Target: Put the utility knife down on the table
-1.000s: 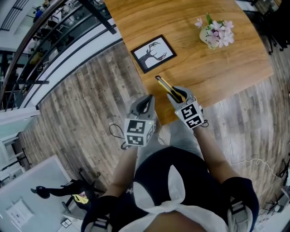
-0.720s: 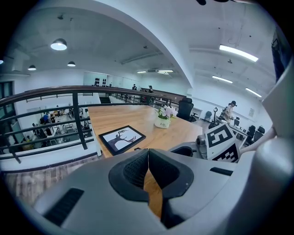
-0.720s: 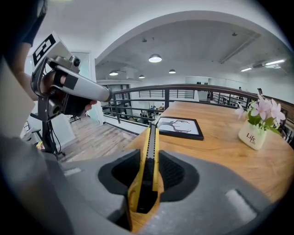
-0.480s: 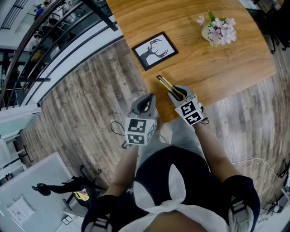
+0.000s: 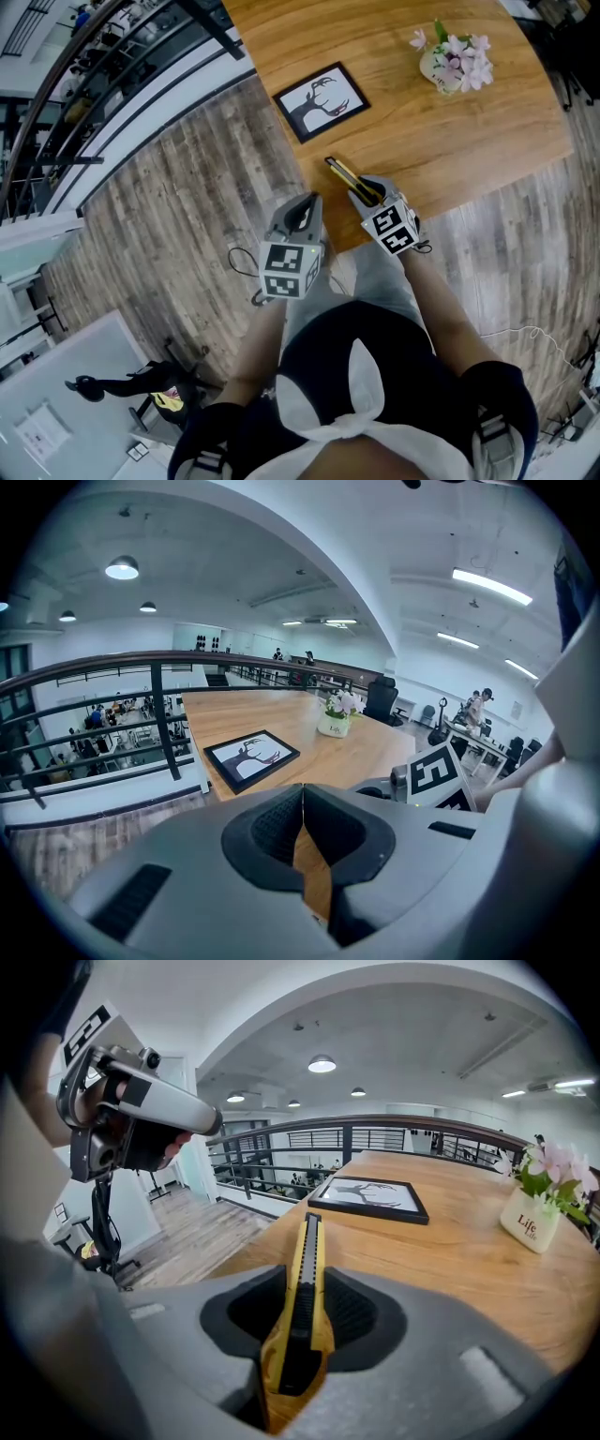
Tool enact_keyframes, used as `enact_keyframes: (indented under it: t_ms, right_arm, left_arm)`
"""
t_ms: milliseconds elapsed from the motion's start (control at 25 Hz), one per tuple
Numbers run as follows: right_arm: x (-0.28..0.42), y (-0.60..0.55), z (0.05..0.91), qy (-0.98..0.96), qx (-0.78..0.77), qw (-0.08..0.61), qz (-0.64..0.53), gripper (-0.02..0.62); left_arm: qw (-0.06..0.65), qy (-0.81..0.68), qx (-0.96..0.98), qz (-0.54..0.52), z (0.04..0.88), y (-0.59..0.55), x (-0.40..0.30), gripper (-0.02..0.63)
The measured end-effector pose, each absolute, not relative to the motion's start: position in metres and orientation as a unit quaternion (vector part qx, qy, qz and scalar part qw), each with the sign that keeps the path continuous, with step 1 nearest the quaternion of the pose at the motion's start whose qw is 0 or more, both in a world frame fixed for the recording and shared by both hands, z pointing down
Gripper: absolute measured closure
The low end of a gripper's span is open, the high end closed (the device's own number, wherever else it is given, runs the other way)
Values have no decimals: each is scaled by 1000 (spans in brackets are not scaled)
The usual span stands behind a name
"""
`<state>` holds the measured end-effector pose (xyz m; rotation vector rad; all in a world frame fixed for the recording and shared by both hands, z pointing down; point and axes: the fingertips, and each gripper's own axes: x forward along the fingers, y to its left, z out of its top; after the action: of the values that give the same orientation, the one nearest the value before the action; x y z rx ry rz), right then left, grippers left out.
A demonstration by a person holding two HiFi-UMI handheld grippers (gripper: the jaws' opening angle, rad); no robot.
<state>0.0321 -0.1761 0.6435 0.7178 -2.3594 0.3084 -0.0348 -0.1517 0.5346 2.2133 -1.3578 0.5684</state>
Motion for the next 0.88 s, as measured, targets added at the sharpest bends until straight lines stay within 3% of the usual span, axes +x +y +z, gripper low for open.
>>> enact_keyframes:
  t_ms: [880]
  right_arm:
    - [32,-174,667,-891,260,350,128,469]
  left_arm:
    - [246,-489,809,213,541,-154,-36,586]
